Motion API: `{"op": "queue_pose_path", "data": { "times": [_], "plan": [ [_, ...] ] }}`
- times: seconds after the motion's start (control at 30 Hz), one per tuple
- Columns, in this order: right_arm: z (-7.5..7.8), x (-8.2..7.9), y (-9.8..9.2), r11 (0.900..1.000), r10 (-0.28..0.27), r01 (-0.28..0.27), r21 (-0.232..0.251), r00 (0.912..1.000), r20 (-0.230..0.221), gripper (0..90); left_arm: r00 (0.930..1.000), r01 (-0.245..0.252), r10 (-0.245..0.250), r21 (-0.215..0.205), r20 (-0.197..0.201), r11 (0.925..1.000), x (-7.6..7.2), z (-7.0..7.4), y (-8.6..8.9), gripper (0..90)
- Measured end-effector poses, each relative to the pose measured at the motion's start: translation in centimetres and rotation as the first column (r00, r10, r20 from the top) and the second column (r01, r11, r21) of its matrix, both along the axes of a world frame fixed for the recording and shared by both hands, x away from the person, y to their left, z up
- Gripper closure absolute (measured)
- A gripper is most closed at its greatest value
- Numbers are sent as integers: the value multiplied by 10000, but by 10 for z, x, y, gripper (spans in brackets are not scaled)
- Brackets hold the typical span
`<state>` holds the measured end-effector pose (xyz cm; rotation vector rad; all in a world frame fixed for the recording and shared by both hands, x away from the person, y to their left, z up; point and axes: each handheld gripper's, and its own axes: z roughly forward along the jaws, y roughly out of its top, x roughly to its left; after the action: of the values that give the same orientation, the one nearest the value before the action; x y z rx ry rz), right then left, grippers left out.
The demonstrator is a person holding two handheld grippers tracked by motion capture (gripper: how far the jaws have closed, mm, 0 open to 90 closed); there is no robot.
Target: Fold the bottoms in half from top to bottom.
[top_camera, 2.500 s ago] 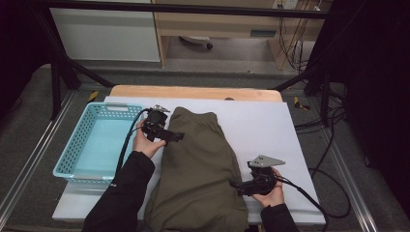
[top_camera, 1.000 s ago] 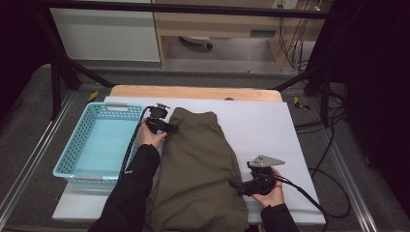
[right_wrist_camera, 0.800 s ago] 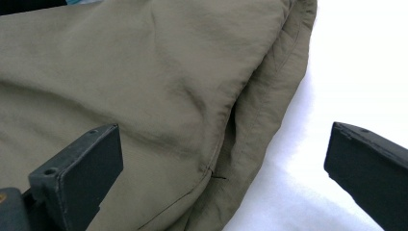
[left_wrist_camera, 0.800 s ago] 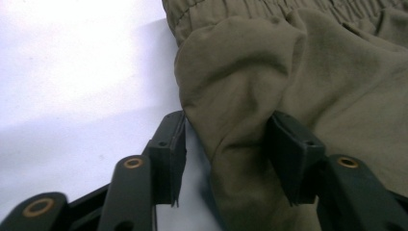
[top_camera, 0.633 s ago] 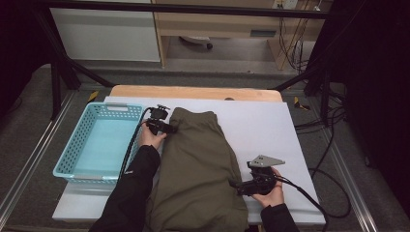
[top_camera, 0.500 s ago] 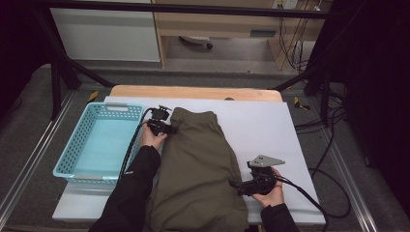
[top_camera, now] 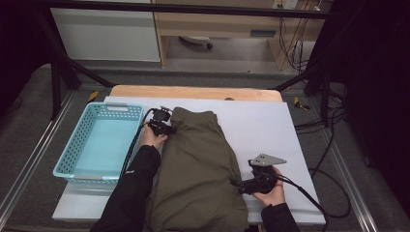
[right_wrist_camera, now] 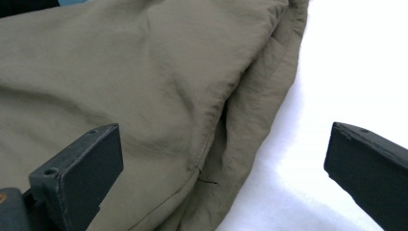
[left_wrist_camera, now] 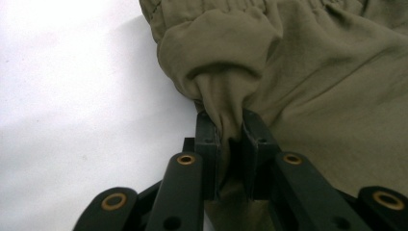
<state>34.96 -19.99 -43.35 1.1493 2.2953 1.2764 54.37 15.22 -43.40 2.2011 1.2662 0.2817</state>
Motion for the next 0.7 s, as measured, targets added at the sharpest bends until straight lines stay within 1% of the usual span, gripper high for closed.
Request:
{"op": "queue_pose_path", "data": {
  "times": [0.1, 0.17, 0.23, 0.4, 0.47, 0.57, 0.7],
  "plan": [
    [1, 1, 0, 9998, 105, -106, 150, 9999, 77, 4, 10000, 47, -47, -26, 14, 10000, 0, 0, 1, 785],
    [2, 3, -1, 9998, 99, -102, 159, 9998, 157, 5, 10000, 78, -78, -42, 6, 10000, 0, 0, 1, 784],
    [3, 6, -1, 9997, 26, -28, 236, 10000, 94, 6, 10000, 88, -88, 33, 27, 10000, 0, 0, 0, 784],
    [4, 14, -2, 9993, -199, 200, 307, 9998, -15, 9, 10000, 74, -74, -32, 30, 10000, 0, -1, 1, 784],
    [5, 17, -3, 9985, -351, 351, 411, 9994, -15, 10, 9999, 110, -110, -59, 12, 9999, 1, -1, 1, 784],
    [8, 23, -4, 9981, -476, 473, 390, 9989, 45, 10, 9999, 135, -135, -61, 24, 9999, 1, -1, 1, 783],
    [14, 32, 0, 9977, -497, 490, 472, 9987, 139, 10, 9998, 178, -178, -165, 17, 9997, 1, -1, 3, 782]
  ]
}}
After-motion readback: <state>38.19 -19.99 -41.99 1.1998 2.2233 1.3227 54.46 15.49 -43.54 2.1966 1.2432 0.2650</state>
